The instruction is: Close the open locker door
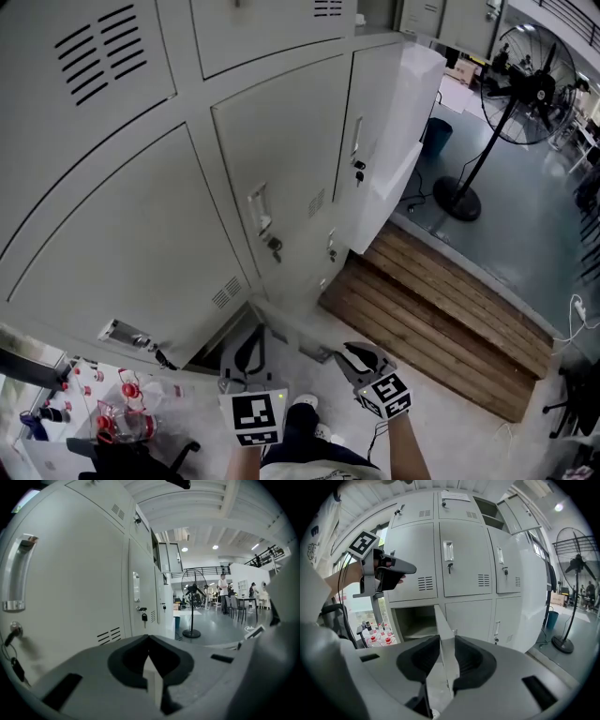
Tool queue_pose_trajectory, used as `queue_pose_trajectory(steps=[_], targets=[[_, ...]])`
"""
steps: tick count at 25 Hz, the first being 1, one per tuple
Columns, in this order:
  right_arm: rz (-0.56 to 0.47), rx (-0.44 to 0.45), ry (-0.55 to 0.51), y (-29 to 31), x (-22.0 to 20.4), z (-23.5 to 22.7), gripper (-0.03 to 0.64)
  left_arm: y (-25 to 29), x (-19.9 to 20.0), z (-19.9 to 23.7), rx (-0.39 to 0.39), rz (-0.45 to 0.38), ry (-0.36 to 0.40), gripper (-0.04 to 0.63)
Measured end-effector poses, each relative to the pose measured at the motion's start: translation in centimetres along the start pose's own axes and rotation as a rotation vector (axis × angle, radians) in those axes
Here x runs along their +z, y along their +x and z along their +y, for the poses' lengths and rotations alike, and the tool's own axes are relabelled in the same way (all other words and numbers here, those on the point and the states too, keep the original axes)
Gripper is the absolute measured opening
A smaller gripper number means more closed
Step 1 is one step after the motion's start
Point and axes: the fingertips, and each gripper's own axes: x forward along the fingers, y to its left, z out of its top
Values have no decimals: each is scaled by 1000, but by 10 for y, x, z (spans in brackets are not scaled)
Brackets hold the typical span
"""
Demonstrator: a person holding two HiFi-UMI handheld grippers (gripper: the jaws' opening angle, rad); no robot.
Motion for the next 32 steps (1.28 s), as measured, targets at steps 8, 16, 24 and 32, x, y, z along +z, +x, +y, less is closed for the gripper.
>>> queue_pose_trajectory(steps=[8,16,24,32], targets=[[11,37,-36,-5,-4,29,104,-34,-8,11,55,-3,-14,2],[9,96,-57,-5,-7,66,100,-69,-16,23,113,-4,-24,2],[-3,73,-66,-3,-7,89,100,-106,-24,36,183,-9,-34,2],[-8,47,-67,-1,-6,103,101,-148,-36,43,267,1,-48,2]])
